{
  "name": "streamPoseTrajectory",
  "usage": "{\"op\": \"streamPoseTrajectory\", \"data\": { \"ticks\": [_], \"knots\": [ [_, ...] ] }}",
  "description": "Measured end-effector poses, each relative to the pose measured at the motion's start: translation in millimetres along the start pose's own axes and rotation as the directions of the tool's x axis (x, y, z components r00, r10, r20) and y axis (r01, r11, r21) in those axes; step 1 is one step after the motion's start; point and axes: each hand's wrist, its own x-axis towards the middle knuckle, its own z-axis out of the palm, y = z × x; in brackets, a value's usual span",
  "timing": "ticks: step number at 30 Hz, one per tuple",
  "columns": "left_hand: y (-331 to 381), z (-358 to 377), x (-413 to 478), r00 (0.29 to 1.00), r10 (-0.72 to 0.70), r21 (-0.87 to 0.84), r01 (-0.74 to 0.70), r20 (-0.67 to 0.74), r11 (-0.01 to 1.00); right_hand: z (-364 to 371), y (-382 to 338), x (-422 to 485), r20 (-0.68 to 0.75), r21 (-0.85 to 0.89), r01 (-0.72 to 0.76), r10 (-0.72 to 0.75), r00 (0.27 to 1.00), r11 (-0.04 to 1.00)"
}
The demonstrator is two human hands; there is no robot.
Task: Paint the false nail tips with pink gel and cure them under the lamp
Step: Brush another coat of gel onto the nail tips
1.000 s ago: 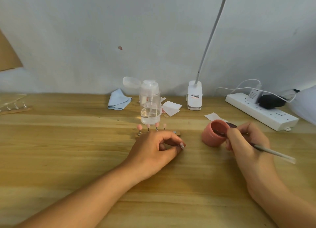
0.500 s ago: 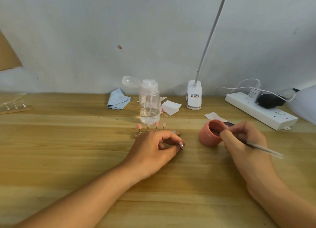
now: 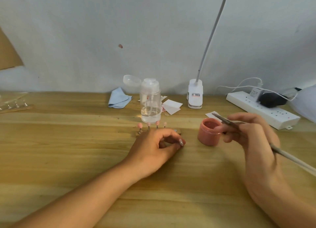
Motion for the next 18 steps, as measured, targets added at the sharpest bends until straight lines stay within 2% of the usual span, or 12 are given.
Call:
{"op": "streamPoseTrajectory", "data": {
  "ticks": [2,4,7,18],
  "knots": [
    [-0.4,-0.4,0.5,1.000,-0.002,-0.016,0.002,-0.005,1.000,7.4,-1.0,-9.7,0.117,0.035,-0.054,0.049,0.992,0.998],
    [-1.0,-0.2,1.0,1.000,-0.003,-0.023,0.002,-0.011,1.000,11.5,0.0,-15.8,0.190,-0.005,-0.174,0.171,0.967,0.985],
    [-1.4,0.4,0.7,1.000,0.001,-0.043,-0.001,-0.009,0.999,10.7,0.1,-16.9,0.207,-0.046,-0.287,0.290,0.934,0.957],
    [-3.0,2.7,0.9,1.000,-0.021,-0.097,0.019,-0.018,0.995,12.4,3.0,-18.4,0.245,-0.157,-0.225,0.259,0.934,0.962]
  ]
}}
